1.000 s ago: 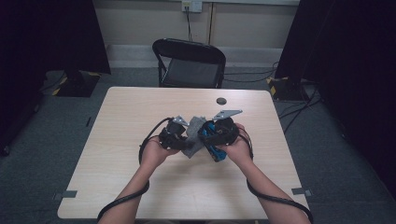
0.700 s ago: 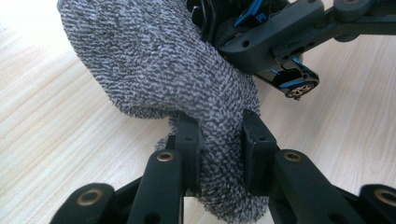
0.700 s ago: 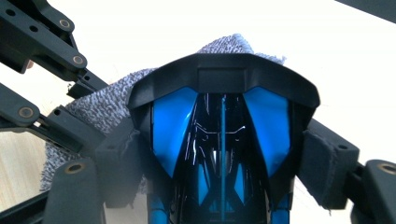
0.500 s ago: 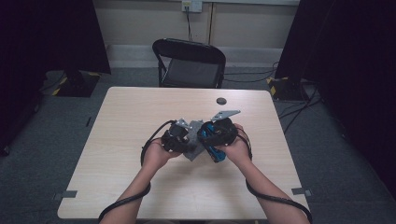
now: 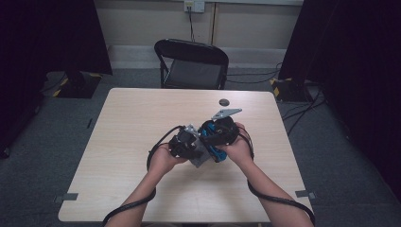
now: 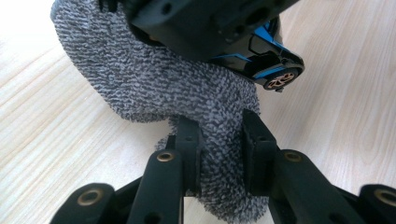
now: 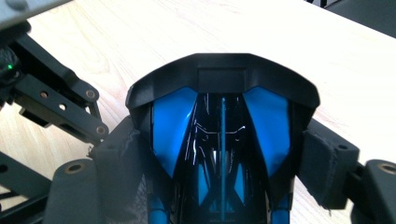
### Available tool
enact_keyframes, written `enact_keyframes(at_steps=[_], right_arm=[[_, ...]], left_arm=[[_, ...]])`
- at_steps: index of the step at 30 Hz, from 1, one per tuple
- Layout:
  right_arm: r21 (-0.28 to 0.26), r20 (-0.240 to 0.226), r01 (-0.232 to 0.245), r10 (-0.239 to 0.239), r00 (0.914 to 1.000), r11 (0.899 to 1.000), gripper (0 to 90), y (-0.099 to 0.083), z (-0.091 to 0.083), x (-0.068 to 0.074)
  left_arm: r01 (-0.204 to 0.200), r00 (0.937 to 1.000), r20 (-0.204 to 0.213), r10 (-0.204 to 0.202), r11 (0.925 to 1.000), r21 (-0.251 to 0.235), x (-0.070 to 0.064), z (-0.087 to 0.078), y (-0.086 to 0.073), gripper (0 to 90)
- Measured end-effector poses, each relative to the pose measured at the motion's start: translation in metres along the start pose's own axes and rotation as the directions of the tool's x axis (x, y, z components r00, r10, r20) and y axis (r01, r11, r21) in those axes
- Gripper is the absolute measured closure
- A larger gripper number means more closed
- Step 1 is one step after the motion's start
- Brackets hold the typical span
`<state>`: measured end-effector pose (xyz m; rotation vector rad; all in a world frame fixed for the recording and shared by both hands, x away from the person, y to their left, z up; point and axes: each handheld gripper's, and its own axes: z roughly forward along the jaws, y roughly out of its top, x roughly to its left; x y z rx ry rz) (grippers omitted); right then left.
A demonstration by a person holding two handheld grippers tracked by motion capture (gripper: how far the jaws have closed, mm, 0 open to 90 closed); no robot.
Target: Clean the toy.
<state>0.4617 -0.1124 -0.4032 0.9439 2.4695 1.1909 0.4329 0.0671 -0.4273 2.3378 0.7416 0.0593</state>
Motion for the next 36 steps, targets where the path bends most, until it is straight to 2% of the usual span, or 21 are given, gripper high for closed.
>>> enact_keyframes(at_steps=[17, 27, 30, 33, 36], right_arm=[[-0.012, 0.007, -0.015, 0.015, 0.9999, 1.000, 25.7, 0.004, -0.005, -0.005], [-0.018, 0.008, -0.022, 0.022, 0.9997, 1.000, 25.6, 0.005, -0.006, -0.007], [-0.021, 0.010, -0.027, 0.027, 0.9996, 0.999, 25.6, 0.005, -0.006, -0.008], [-0.023, 0.013, -0.034, 0.034, 0.9993, 0.999, 25.6, 0.006, -0.008, -0.010], [-0.026, 0.015, -0.036, 0.036, 0.9992, 0.999, 25.6, 0.007, -0.008, -0.010]], left_arm=[[-0.020, 0.9995, 0.024, 0.020, 0.9998, 0.006, -0.009, 0.010, 0.002, 72.6], [-0.048, 0.9983, 0.034, 0.047, 0.9987, 0.018, -0.014, 0.015, 0.001, 72.5], [-0.038, 0.9985, 0.039, 0.038, 0.9992, 0.013, -0.017, 0.017, 0.000, 72.5], [-0.058, 0.9973, 0.047, 0.057, 0.9980, 0.025, -0.019, 0.020, 0.000, 72.6], [-0.058, 0.9969, 0.056, 0.056, 0.9978, 0.032, -0.022, 0.023, 0.000, 72.5]])
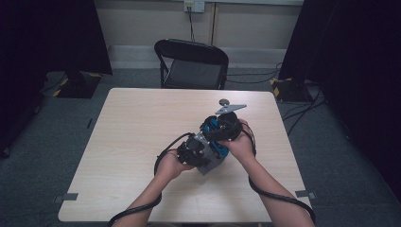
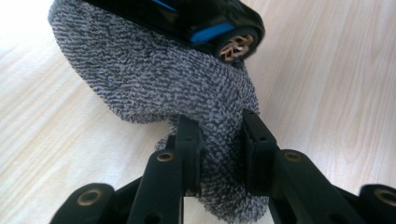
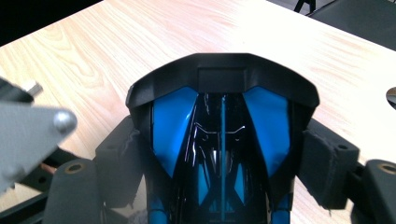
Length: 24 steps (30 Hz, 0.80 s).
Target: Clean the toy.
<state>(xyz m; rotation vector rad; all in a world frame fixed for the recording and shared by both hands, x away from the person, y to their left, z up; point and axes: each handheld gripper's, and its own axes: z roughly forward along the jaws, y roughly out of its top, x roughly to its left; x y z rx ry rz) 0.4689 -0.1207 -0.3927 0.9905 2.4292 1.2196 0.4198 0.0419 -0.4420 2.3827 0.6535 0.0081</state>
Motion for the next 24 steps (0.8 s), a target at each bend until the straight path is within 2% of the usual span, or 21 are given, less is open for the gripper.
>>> enact_keyframes(at_steps=[6, 12, 16, 20, 24], right_arm=[[-0.002, 0.003, 0.004, -0.004, 1.0000, 1.000, 25.6, 0.001, 0.000, 0.000], [-0.004, 0.003, -0.004, 0.004, 1.0000, 1.000, 25.7, 0.001, -0.002, -0.002], [-0.007, 0.006, -0.007, 0.007, 1.0000, 1.000, 25.7, 0.001, -0.003, -0.005], [-0.015, 0.008, -0.015, 0.015, 0.9999, 1.000, 25.7, 0.001, -0.005, -0.008], [-0.028, 0.016, -0.030, 0.031, 0.9994, 0.999, 25.7, 0.000, -0.010, -0.013]], left_arm=[[-0.015, 0.9997, 0.020, 0.014, 0.9998, 0.015, -0.005, 0.007, -0.001, 72.5], [-0.010, 0.9995, 0.031, 0.009, 0.9998, 0.019, -0.008, 0.011, 0.000, 72.4], [-0.029, 0.9985, 0.047, 0.028, 0.9990, 0.033, -0.013, 0.015, -0.002, 72.3], [-0.029, 0.9975, 0.066, 0.026, 0.9987, 0.043, -0.017, 0.018, -0.004, 72.2], [-0.057, 0.9958, 0.076, 0.053, 0.9968, 0.057, -0.023, 0.019, -0.004, 72.2]])
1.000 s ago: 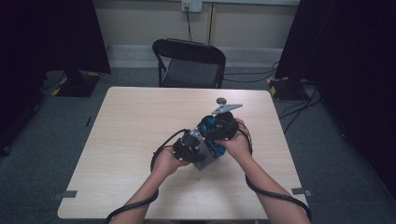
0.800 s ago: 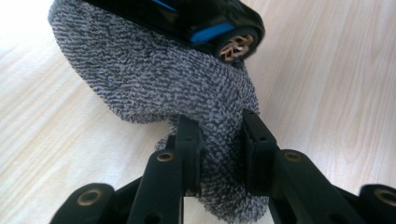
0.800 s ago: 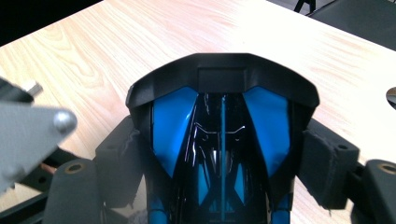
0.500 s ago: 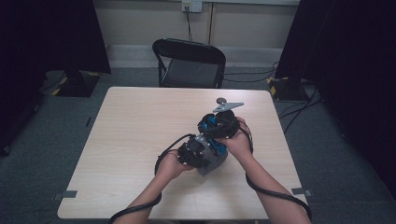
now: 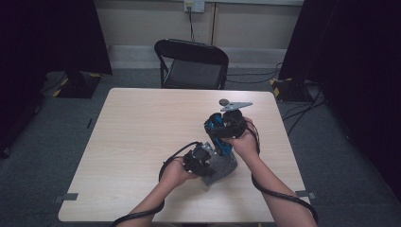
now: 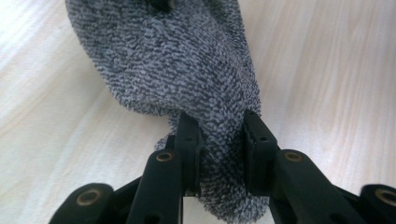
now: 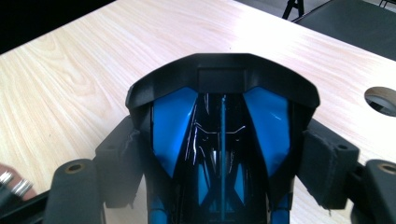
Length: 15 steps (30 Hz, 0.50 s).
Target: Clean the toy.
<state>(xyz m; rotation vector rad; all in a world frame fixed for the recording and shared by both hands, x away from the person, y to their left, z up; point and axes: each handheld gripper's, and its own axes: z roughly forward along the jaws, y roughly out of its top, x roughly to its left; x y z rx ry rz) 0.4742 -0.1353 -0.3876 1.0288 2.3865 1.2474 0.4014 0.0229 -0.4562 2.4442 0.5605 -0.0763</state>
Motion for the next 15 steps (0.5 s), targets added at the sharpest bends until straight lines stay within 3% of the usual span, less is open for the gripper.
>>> enact_keyframes(at_steps=[6, 11, 15], right_arm=[[0.002, 0.023, -0.005, 0.005, 0.9997, 1.000, 25.7, 0.000, -0.008, -0.009], [0.022, 0.048, -0.021, 0.020, 0.9986, 1.000, 25.7, -0.009, -0.016, -0.022], [0.032, 0.065, -0.045, 0.043, 0.9970, 0.998, 25.6, -0.020, -0.021, -0.034]], left_arm=[[0.003, 1.0000, -0.008, -0.003, 1.0000, 0.001, 0.002, -0.004, -0.006, 72.1], [0.044, 0.9983, -0.039, -0.044, 0.9990, -0.013, 0.014, -0.017, -0.019, 72.0], [0.080, 0.9932, -0.082, -0.083, 0.9961, -0.036, 0.026, -0.033, -0.032, 72.1]])
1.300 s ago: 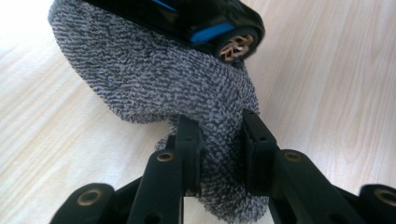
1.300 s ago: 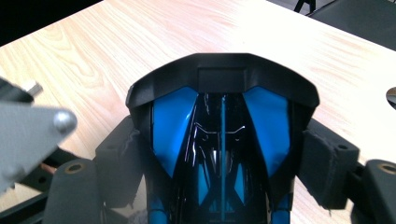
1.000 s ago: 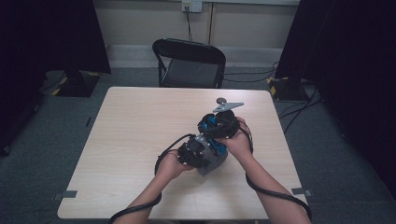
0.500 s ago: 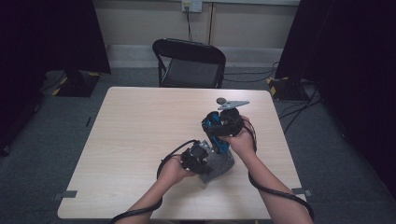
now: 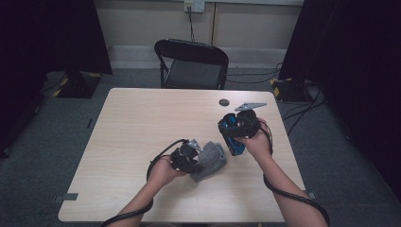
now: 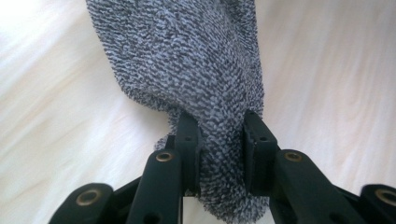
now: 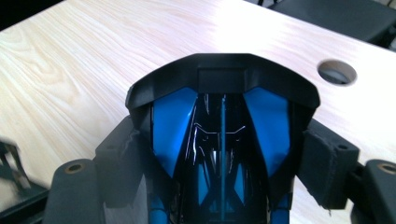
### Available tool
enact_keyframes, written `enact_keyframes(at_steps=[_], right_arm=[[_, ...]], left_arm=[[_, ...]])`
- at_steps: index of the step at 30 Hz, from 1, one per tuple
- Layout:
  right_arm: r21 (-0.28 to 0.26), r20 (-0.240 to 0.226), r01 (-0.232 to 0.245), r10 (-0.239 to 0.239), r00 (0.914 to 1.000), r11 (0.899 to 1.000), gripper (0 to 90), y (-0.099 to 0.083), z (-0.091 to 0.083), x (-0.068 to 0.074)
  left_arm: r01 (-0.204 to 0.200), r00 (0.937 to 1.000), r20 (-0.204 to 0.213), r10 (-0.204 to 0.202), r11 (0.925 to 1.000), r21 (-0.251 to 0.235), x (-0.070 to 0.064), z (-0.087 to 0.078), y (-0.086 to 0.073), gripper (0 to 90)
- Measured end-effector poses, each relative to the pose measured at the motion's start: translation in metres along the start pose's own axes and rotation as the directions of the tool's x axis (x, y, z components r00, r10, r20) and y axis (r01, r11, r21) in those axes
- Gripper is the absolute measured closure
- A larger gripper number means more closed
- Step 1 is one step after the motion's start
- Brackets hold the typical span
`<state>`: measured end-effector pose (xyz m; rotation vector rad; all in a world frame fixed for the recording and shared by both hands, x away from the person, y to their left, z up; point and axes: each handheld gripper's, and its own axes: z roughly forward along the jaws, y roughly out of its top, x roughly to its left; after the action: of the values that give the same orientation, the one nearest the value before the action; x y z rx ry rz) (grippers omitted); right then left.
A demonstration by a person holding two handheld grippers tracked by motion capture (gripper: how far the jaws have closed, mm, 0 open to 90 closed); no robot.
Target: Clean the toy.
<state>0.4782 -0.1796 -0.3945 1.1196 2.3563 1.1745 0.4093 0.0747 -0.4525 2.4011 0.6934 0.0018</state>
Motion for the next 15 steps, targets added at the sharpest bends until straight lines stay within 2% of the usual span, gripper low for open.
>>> enact_keyframes(at_steps=[6, 8, 15], right_arm=[[0.044, 0.038, -0.023, 0.022, 0.9990, 0.999, 25.6, -0.020, -0.002, -0.018], [0.055, 0.046, -0.039, 0.036, 0.9983, 0.998, 25.6, -0.027, -0.002, -0.024], [0.107, 0.068, -0.062, 0.055, 0.9962, 0.992, 25.6, -0.044, 0.001, -0.039]], left_arm=[[0.045, 0.9975, -0.054, -0.046, 0.9987, -0.024, 0.022, -0.022, -0.013, 72.0], [0.074, 0.9945, -0.072, -0.076, 0.9967, -0.034, 0.031, -0.029, -0.019, 71.9], [0.123, 0.9814, -0.141, -0.131, 0.9906, -0.059, 0.053, -0.043, -0.036, 71.4]])
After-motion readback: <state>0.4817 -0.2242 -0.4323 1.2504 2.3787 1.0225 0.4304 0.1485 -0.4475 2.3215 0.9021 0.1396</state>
